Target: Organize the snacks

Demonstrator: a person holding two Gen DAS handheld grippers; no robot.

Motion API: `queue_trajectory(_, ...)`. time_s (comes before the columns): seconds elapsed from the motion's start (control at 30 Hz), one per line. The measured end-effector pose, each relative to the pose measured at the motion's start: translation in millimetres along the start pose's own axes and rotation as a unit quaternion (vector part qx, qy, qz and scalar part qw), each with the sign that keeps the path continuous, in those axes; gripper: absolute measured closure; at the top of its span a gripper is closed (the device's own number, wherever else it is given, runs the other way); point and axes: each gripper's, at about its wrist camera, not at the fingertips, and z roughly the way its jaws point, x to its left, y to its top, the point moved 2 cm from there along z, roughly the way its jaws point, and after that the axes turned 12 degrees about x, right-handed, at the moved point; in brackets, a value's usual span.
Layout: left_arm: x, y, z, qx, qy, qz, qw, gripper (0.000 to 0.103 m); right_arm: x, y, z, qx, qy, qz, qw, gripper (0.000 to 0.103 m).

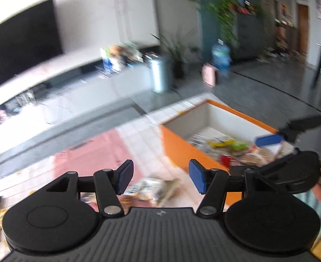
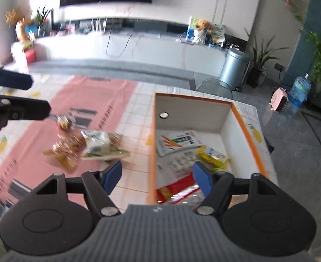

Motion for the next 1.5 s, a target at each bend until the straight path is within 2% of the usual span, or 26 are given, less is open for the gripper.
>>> queue_trajectory(0.1,10,-24,-4,-0.009,0.028,-0.028,0.9992,0.034,16,-15,4,-0.020,0.021,0.032,0.999,0.033)
queue_trajectory(0.27,31,-62,5,0.026,0.010,-0.092,0.9954,0.036,48,-45,16,-0.070,0.051,0.055,0.995,0.036)
queue_trajectory(0.37,48,-81,14,0.049,-0.007,-0.146,0.9880,0.043,67,-53,24,-0.081,0.052,0.056,0.994,0.040)
queue_trajectory(0.43,59,-92,19,0.058,-0.008,-0.176,0.9826,0.045,77,-53,27,-0.087,0.054,0.046,0.994,0.047)
queue_trajectory(0.5,70,-101,23,0.062,-0.004,-0.202,0.9774,0.049,87,-50,33,-0.085,0.044,0.028,0.995,0.047)
queue_trajectory(0.63,85,-108,37,0.070,-0.009,-0.243,0.9674,0.049,100,-49,49,-0.074,0.044,0.013,0.996,0.044)
queue_trajectory(0.73,89,-110,50,0.082,-0.014,-0.245,0.9660,0.049,101,-48,66,-0.053,0.050,0.015,0.997,0.044)
queue_trajectory(0.8,88,-109,55,0.082,-0.019,-0.245,0.9657,0.044,98,-43,76,-0.045,0.053,0.019,0.997,0.044)
queue_trajectory(0.97,96,-92,77,0.102,-0.028,-0.240,0.9648,0.041,92,-18,93,-0.045,0.047,0.004,0.998,0.044)
queue_trajectory(1.03,99,-87,87,0.112,-0.028,-0.234,0.9653,0.040,91,-6,101,-0.046,0.046,-0.006,0.998,0.040)
queue_trajectory(1.1,100,-82,100,0.121,-0.027,-0.227,0.9660,0.031,90,5,110,-0.044,0.048,-0.013,0.998,0.039)
queue_trajectory(1.13,101,-80,105,0.125,-0.025,-0.225,0.9660,0.030,89,10,116,-0.041,0.049,-0.016,0.998,0.038)
queue_trajectory(1.4,111,-80,149,0.160,-0.037,-0.246,0.9553,0.030,90,39,162,-0.013,0.067,-0.028,0.997,0.036)
queue_trajectory(1.5,112,-79,160,0.162,-0.032,-0.246,0.9551,0.030,92,47,176,-0.006,0.080,-0.030,0.996,0.032)
